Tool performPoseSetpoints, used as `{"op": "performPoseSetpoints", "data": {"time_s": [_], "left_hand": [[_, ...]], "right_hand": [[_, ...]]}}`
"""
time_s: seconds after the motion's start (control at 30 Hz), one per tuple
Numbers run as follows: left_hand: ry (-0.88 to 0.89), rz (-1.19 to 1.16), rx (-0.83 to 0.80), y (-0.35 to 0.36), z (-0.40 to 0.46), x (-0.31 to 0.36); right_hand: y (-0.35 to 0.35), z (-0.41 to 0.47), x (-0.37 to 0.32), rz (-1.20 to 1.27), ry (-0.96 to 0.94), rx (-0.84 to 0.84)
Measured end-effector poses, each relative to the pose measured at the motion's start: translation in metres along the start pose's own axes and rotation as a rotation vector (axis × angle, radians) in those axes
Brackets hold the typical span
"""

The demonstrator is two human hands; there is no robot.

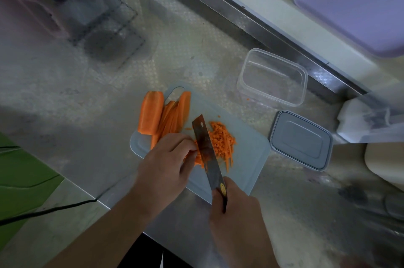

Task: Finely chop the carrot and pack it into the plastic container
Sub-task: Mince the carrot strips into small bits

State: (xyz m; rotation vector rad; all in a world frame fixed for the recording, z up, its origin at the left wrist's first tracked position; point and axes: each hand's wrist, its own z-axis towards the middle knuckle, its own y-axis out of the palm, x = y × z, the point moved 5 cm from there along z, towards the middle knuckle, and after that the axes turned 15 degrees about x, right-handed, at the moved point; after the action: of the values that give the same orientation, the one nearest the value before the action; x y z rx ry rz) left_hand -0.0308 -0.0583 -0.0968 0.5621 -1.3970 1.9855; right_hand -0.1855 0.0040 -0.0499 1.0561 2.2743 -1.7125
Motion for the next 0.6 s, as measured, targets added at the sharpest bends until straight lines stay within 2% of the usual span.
{"op": "performPoseSetpoints", "data": {"time_s": [0.6], "left_hand": [[-0.003, -0.008, -0.01, 0.001, 0.001, 0.0]], "right_hand": [[0.013, 0.006, -0.012, -0.167, -0.008, -0.055]]}}
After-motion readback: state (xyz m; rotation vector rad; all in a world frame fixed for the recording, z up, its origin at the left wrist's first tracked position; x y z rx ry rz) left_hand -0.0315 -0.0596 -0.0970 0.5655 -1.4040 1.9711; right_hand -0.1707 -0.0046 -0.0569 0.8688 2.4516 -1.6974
